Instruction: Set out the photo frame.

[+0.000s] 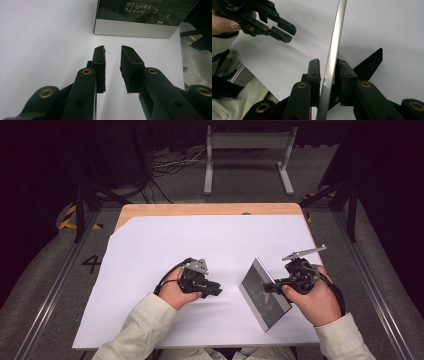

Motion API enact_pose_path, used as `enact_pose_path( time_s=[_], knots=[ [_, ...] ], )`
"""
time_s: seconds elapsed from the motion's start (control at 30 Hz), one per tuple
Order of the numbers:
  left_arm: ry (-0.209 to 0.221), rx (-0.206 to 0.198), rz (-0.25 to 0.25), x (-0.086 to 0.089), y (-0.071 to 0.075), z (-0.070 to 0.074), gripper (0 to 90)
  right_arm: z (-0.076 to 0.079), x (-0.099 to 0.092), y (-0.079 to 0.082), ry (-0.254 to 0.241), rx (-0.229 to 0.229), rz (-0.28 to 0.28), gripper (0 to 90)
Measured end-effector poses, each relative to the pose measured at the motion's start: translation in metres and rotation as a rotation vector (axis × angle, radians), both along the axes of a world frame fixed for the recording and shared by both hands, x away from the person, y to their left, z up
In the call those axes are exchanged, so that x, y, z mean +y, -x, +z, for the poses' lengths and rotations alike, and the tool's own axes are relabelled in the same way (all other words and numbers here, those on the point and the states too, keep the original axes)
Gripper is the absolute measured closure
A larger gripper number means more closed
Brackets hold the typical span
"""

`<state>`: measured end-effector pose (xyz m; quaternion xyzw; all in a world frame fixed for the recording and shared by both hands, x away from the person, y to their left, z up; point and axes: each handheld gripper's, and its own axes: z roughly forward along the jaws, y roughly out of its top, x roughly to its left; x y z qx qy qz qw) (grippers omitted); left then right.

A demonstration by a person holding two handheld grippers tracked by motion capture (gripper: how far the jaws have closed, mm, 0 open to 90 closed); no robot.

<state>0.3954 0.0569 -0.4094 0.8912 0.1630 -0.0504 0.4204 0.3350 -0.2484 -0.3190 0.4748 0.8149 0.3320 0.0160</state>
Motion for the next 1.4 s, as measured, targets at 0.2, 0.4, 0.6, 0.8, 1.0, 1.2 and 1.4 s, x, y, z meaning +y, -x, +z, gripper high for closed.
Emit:
enact_pose_path(
  time_s=[0.2, 0.4, 0.6, 0.8, 1.0, 1.2, 1.4],
  knots=[
    [-0.001, -0.001, 0.0, 0.0, 0.0, 0.0, 74.6, 0.001, -0.001, -0.001, 0.011, -0.002, 0.001, 79.8],
    [0.0, -0.003, 0.0, 0.001, -0.001, 0.0, 74.6, 0.003, -0.002, -0.001, 0.019, -0.022, 0.012, 82.5],
    [0.002, -0.001, -0.001, 0.001, -0.001, 0.0, 74.6, 0.006, -0.002, -0.002, 0.042, -0.038, 0.022, 83.8],
    [0.0, 0.002, 0.008, 0.003, 0.0, 0.0, 74.5, 0.009, -0.002, -0.004, 0.052, -0.058, 0.04, 83.8],
    [0.001, 0.003, 0.026, 0.01, 0.0, 0.0, 74.4, 0.016, -0.001, -0.008, 0.061, -0.075, 0.068, 83.8],
    [0.005, 0.001, 0.049, 0.019, 0.001, 0.0, 74.4, 0.02, 0.004, -0.015, 0.071, -0.088, 0.11, 83.8],
    [0.01, 0.004, 0.08, 0.03, 0.003, 0.0, 74.4, 0.027, 0.009, -0.024, 0.078, -0.103, 0.149, 83.8]
  ],
)
